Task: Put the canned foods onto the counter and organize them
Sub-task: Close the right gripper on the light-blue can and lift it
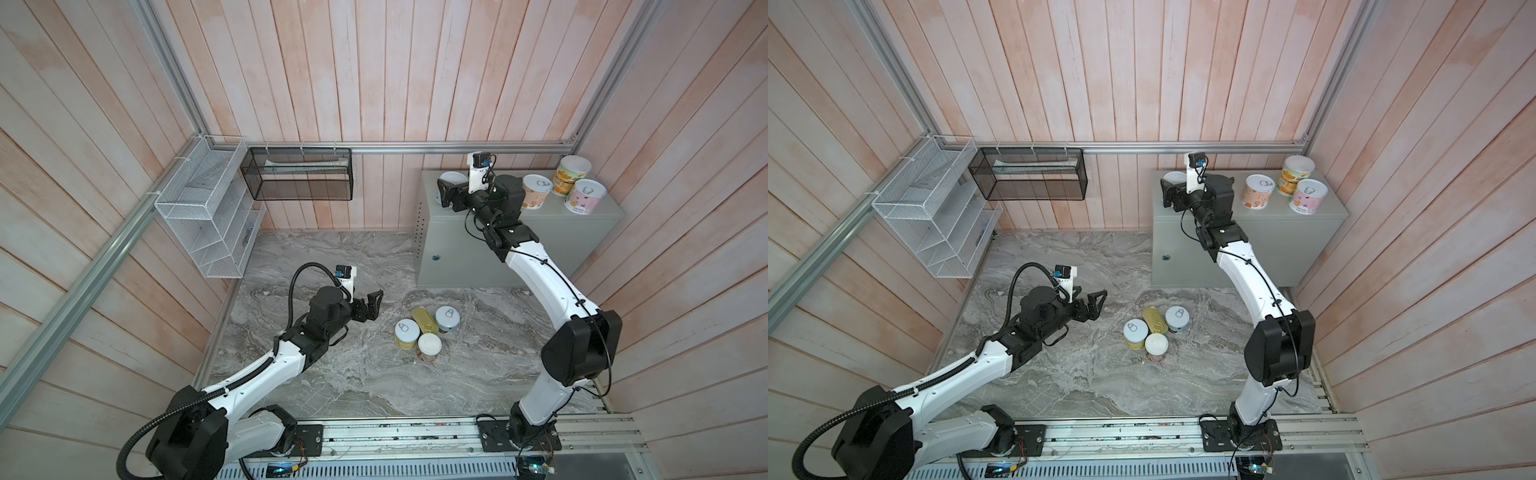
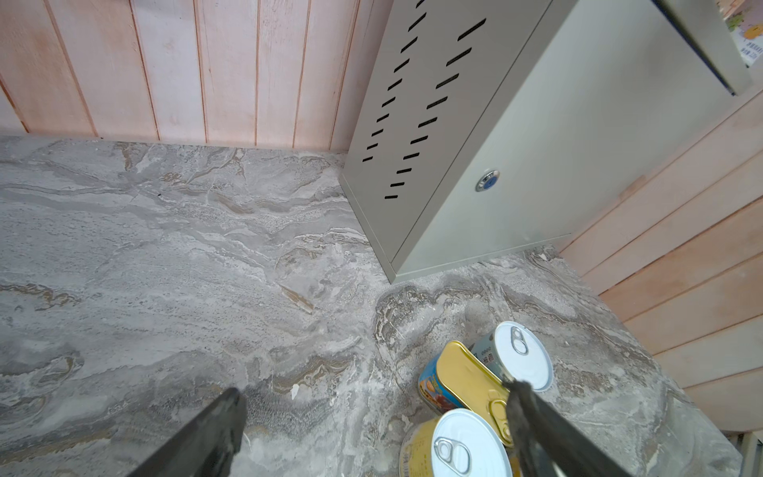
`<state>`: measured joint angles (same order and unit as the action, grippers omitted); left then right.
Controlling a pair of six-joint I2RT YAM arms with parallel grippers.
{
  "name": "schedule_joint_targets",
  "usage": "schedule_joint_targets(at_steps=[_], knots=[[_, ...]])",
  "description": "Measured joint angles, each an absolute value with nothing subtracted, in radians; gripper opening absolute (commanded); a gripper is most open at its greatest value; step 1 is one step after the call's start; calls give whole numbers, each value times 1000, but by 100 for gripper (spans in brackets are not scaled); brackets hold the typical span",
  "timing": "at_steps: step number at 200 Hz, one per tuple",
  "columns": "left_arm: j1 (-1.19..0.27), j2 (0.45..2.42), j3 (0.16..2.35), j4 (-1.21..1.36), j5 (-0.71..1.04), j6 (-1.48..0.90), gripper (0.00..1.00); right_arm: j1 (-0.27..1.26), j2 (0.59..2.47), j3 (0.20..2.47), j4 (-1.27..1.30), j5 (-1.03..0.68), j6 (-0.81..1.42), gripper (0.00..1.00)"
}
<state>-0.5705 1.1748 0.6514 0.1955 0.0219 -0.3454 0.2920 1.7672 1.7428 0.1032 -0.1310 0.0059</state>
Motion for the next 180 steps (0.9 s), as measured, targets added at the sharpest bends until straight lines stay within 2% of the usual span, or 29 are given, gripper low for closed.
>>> schedule_joint_targets(at_steps=[25,59,105,134,180], knots=[[-564,1175,649,196,22,-345,100,294,1810,1779,88,-123,-15,94],[-558,1175,636,198,22,-346,100,294,1835,1794,79,-109,-27,69],[-551,1175,635,201,22,-345,100,294,1834,1793,79,-135,2,57],[-547,1178,633,203,30,-344,100,294,1815,1779,75,-171,54,54],[-533,1180,634,235,68,-303,100,294,1739,1722,47,-244,220,54]])
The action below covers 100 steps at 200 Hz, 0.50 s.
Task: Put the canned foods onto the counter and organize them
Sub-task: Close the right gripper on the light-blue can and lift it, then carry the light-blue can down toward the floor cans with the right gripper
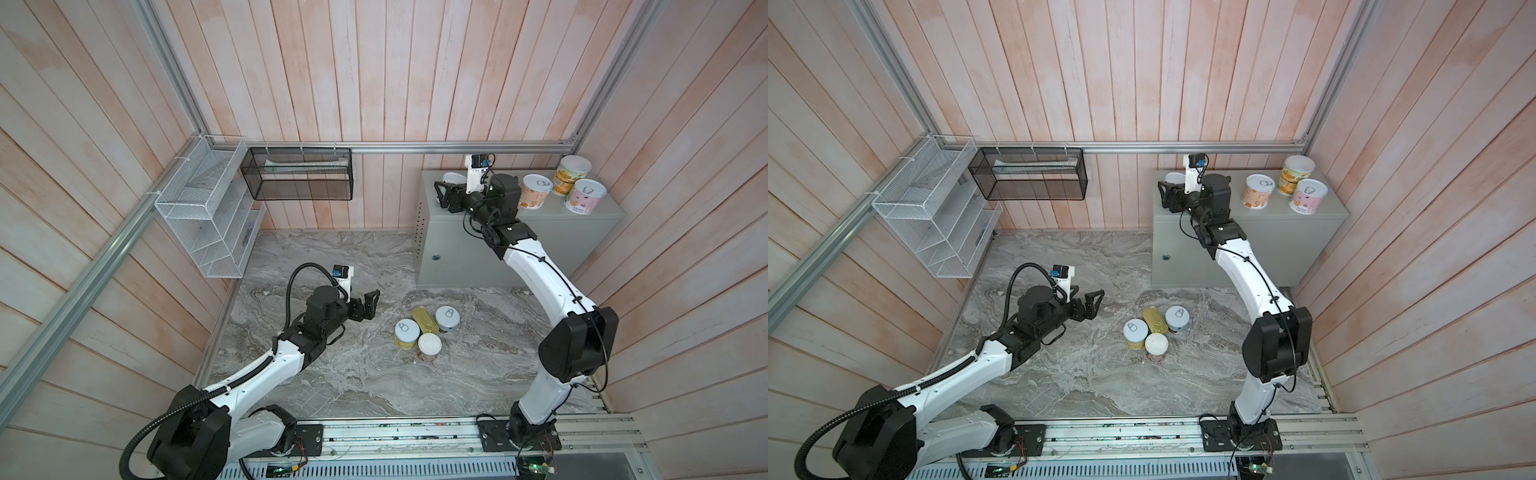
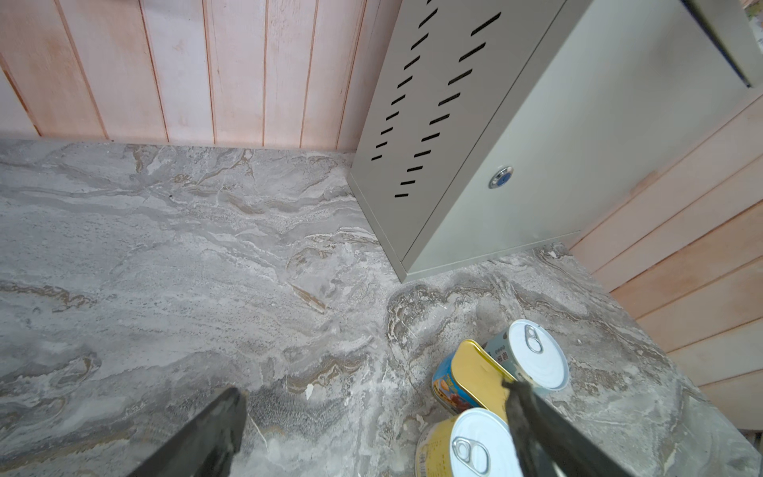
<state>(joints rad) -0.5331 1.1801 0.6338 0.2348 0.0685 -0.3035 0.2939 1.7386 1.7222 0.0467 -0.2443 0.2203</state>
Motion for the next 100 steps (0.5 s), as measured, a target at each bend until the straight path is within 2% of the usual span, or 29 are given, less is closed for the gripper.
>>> schedule_joint_targets(at_steps=[37,65,100], knots=[[-533,1180,657,285,123,-255,100,318,1629,1642,28,-283,308,54],[-533,1174,674,339,171,-225,100,392,1561,1620,6,-292,337,54],[-533,1151,666,426,234,-194,100,481,1440,1478,7,-300,421,54]])
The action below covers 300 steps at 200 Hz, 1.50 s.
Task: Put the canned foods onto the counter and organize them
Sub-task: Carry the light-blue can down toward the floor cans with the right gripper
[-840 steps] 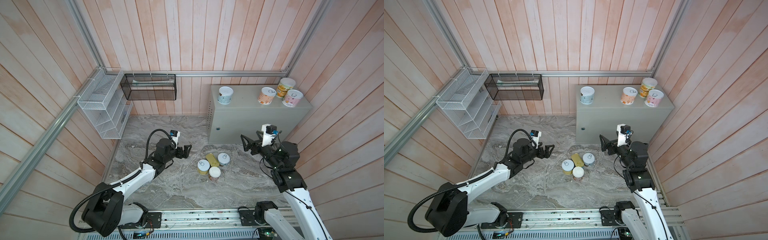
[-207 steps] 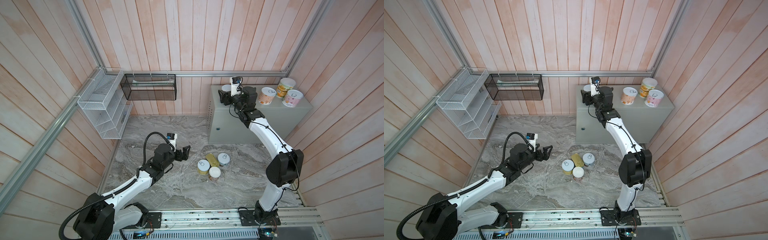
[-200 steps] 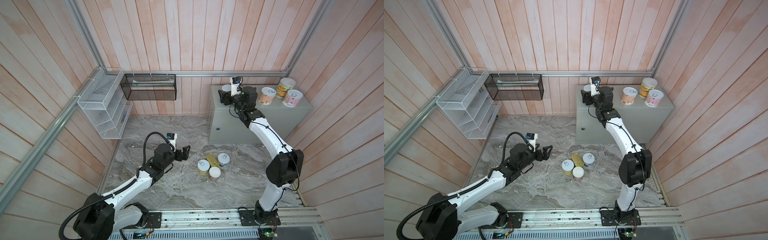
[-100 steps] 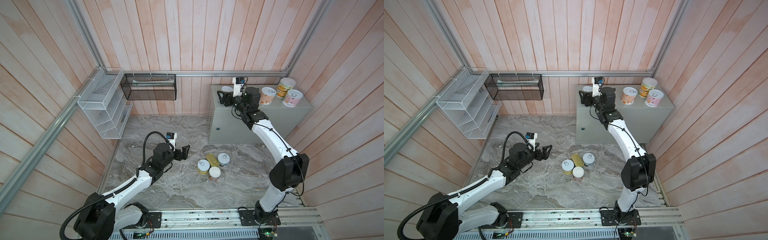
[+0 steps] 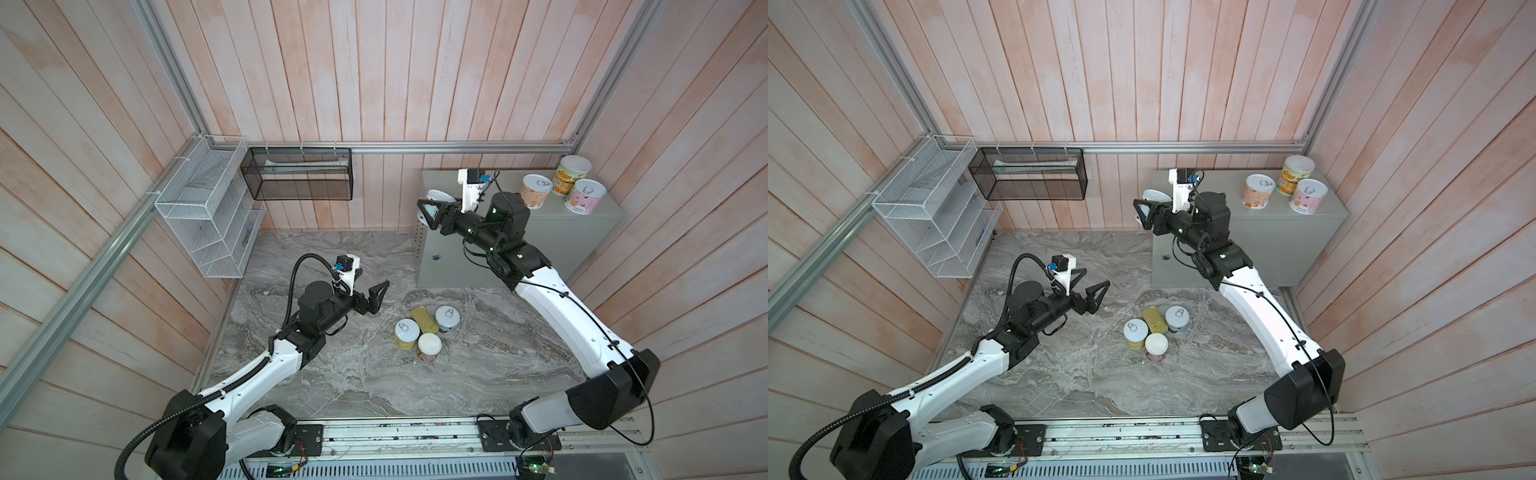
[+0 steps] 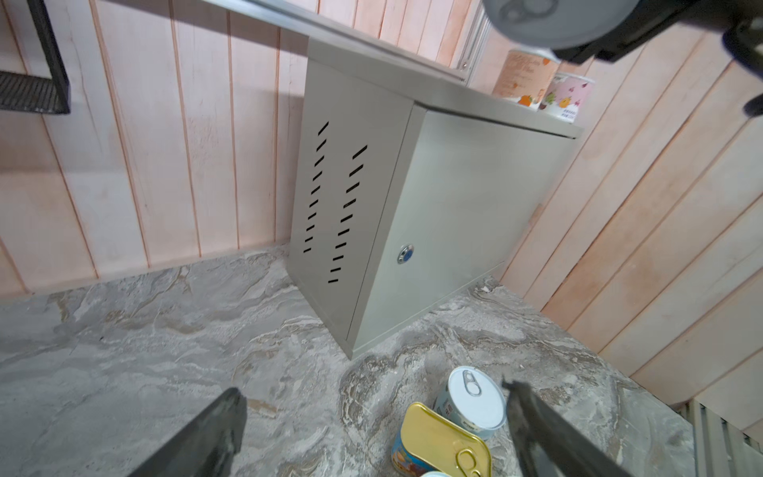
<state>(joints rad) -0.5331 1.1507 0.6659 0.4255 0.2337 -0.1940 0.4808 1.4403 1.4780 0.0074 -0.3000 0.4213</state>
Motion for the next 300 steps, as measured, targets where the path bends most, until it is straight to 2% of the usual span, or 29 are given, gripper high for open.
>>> schedule_joint_targets(at_steps=[58,94,130,168,211,250,300], knots=[[-569,1087,592,483,287,-136,100,683,1359,1205,10,-190,492,55],[-584,963,467,451,286,-126,100,730,1342,995,69,-143,586,55],[-597,846,414,332,215,-133,100,770,1402,968,132,-121,646,53],[-599,675,394,209,32,-177,100,792,1592,1077,123,-131,664,52],[-599,566,397,97,-154,-216,100,843,1819,1321,-58,-139,591,52],[-599,559,402,33,-213,-233,100,879,1954,1488,-244,-141,507,50],[-599,559,402,16,-223,-238,100,888,2030,1510,-405,-156,453,50]])
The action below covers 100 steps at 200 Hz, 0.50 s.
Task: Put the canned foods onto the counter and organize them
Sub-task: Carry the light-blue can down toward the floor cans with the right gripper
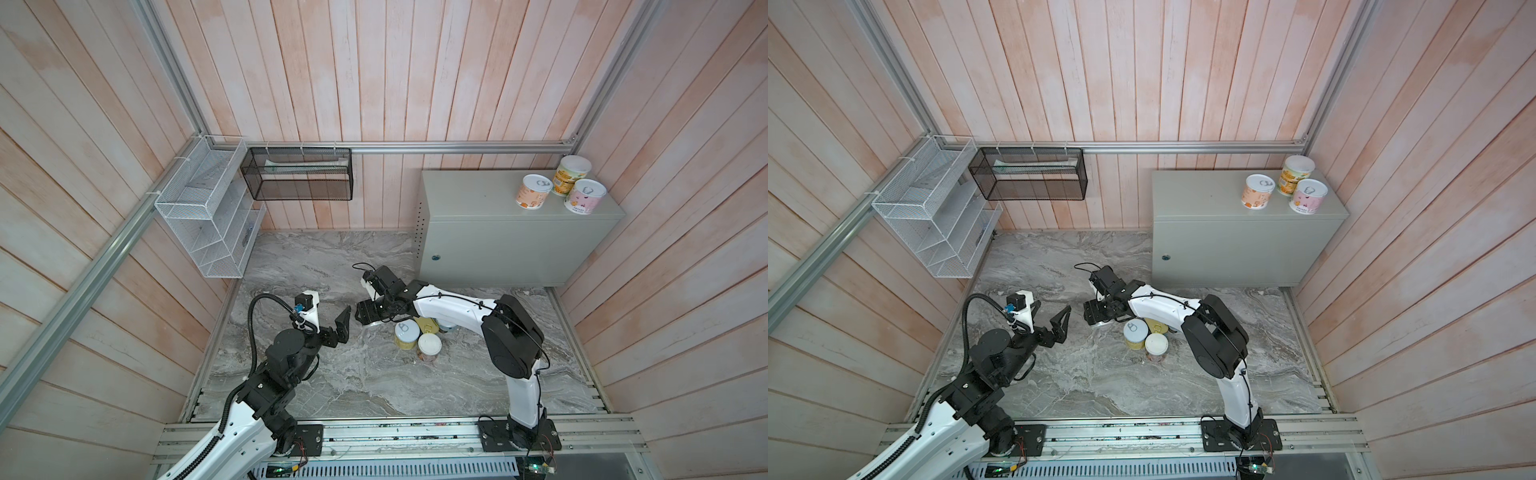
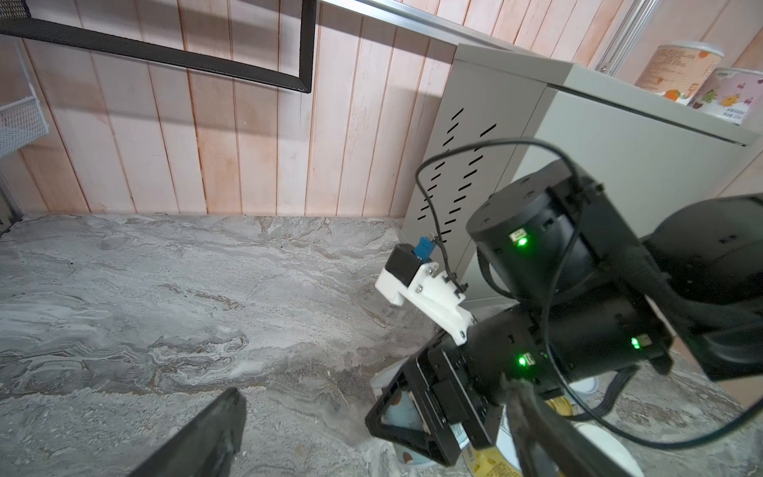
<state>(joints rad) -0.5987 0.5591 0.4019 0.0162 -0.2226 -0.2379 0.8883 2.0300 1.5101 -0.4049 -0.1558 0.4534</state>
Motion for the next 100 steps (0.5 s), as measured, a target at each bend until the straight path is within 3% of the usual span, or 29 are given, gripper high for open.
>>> schedule_joint_targets(at_steps=[64,85,100], knots=[[-599,562,402,12,-221,-249,100,889,2099,1554,-525,-156,386,54],[-599,567,402,-3,-221,-256,100,889,2110,1563,-540,-160,368,72],[-599,574,402,-15,-222,-260,100,889,2116,1571,-545,-164,362,79]])
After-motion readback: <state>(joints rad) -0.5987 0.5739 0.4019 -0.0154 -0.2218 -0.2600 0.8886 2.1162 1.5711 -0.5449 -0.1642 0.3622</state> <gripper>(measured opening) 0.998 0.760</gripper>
